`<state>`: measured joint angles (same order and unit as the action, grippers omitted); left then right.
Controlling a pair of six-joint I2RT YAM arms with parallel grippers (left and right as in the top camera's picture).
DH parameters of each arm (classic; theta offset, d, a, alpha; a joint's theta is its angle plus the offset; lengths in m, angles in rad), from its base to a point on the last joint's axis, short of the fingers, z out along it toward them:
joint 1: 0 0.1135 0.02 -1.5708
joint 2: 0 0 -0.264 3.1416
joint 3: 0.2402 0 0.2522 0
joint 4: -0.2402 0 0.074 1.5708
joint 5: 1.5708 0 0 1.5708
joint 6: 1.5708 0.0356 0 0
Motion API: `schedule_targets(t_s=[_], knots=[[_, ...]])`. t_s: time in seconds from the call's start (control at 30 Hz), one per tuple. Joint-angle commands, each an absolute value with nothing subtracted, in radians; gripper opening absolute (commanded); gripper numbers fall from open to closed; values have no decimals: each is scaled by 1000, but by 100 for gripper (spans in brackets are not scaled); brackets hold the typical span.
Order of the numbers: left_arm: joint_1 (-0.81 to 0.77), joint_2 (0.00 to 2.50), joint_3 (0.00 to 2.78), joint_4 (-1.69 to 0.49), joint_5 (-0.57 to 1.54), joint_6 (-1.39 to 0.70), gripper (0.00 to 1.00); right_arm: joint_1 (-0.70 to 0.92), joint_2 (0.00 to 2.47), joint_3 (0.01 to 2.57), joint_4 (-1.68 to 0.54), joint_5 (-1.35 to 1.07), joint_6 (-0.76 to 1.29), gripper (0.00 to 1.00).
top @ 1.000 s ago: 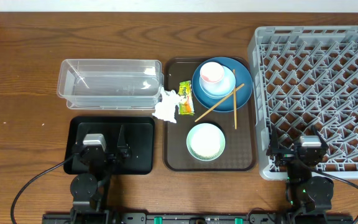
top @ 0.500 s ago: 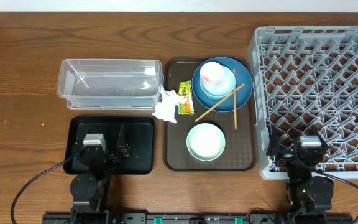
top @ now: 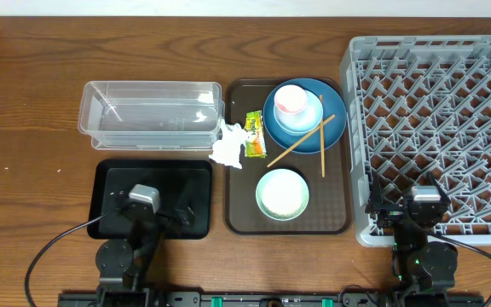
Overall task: Sort waste into correct bins and load items into the dishwasher rack
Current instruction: 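Move the left gripper over the mint-green rice bowl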
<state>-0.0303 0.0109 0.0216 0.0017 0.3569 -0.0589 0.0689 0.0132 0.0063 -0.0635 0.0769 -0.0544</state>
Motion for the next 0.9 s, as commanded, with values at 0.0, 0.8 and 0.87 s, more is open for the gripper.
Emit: schedule_targets(t_s=[0.0, 0.8, 0.87], knots=[[-36, 5, 36, -11, 601, -182, 96, 79, 15, 6, -68, 71, -38, 99], [-36, 734, 835, -451, 962, -328, 96, 79, 15, 6, -68, 71, -38, 99], [-36, 810, 838, -410, 978, -328, 96, 79, 15, 6, -68, 71, -38, 99]])
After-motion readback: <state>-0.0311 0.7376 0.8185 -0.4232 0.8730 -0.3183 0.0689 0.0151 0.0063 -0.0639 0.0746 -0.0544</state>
